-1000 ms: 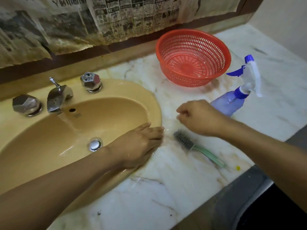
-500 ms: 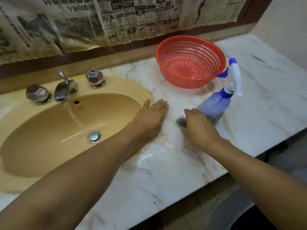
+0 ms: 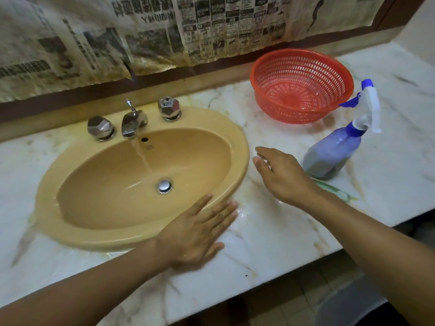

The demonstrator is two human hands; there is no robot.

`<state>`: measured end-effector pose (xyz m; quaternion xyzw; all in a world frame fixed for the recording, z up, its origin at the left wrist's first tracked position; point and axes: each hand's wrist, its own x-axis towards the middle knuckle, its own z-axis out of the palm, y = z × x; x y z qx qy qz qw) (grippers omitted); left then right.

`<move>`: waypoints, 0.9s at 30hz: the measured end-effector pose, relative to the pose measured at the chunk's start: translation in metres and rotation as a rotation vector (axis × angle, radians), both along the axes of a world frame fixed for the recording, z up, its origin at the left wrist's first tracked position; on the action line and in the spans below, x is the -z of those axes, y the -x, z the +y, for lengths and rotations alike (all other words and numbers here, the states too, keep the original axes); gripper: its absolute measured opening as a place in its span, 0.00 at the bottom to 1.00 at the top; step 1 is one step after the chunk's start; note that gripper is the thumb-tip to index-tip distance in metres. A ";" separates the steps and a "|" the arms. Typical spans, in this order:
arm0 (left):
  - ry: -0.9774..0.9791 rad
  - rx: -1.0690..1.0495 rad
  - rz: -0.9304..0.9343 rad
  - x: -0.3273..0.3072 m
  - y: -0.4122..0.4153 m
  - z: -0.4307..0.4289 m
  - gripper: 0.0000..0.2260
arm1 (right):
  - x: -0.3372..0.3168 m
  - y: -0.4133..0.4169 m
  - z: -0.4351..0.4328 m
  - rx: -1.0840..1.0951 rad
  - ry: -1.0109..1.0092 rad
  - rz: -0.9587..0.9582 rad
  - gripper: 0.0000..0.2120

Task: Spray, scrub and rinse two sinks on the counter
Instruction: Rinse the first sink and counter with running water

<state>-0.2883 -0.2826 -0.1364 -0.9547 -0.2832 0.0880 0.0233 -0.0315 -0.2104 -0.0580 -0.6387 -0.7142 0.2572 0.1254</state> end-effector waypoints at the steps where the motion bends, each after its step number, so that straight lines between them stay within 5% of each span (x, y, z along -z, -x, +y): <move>1: 0.010 0.021 0.001 -0.003 0.014 -0.008 0.31 | 0.003 0.006 -0.003 -0.019 0.032 0.010 0.23; 9: 0.115 0.126 -0.187 -0.031 0.162 -0.045 0.20 | 0.000 0.054 -0.013 0.062 0.057 0.144 0.19; 13: 0.081 -0.150 -0.377 -0.033 0.189 -0.048 0.16 | 0.003 0.107 -0.005 -0.089 -0.055 0.132 0.22; 19: 0.053 -0.583 -0.515 -0.014 0.131 -0.008 0.17 | 0.014 0.151 0.004 -0.185 0.050 -0.006 0.20; 24: 0.058 -0.589 -0.405 -0.014 0.018 0.033 0.23 | -0.005 0.118 0.011 0.086 -0.076 0.152 0.18; 27: 0.115 -0.852 -0.543 -0.023 -0.009 0.073 0.21 | -0.011 0.106 0.026 0.280 -0.083 0.405 0.18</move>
